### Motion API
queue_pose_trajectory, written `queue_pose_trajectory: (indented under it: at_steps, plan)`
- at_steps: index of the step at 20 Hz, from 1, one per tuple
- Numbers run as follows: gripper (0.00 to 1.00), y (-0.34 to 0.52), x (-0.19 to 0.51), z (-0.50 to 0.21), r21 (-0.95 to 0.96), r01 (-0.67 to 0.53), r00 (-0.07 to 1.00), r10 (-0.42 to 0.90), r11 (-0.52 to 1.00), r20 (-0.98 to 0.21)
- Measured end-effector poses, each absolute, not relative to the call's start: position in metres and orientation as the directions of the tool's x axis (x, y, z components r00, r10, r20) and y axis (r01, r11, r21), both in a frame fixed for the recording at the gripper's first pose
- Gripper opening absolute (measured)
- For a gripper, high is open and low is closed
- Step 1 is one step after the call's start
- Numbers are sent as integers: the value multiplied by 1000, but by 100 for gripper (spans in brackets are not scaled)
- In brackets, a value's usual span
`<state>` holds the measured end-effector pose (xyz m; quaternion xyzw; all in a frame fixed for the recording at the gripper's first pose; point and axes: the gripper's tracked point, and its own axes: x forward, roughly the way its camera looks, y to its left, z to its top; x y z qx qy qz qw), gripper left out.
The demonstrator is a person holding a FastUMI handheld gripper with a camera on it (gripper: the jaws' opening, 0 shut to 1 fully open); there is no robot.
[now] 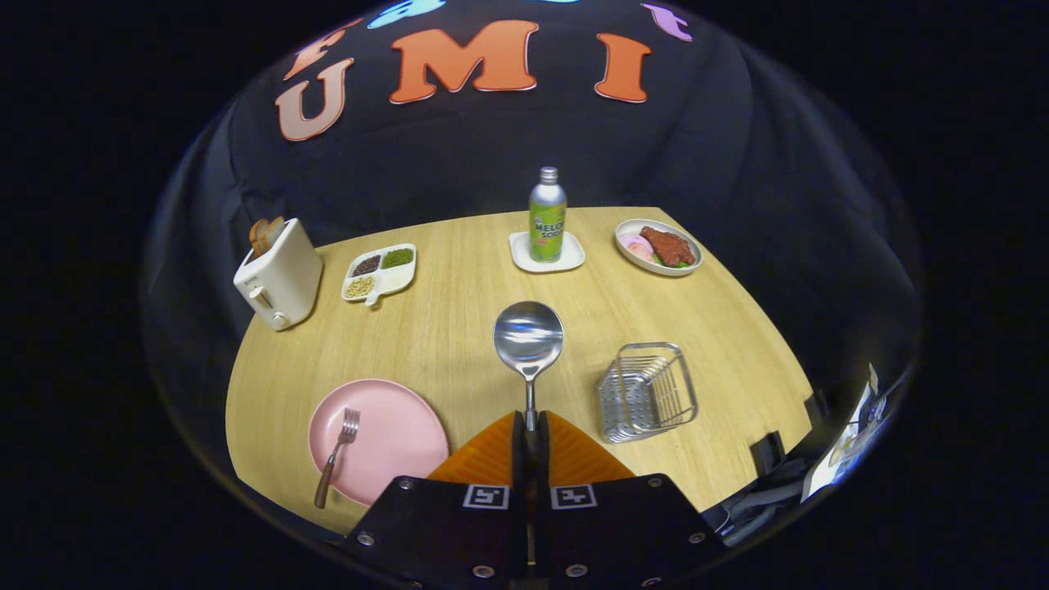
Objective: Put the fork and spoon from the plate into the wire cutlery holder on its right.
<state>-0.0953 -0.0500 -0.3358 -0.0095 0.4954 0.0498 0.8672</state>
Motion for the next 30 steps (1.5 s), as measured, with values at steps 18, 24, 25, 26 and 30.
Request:
queue_pose_trajectory:
  at_steps: [18,24,25,26,30]
  plan:
    - [5,-146,-88,-380,-68,-240,225,-13,968,-974]
    - [7,-151,-74,-389,-63,-267,204,-8,962,-979]
    - [7,-152,-72,-391,-67,-270,202,-11,961,-979]
    - [8,-153,-69,-393,-64,-264,201,-10,962,-980]
    - [7,-153,-51,-395,-62,-234,257,0,970,-966]
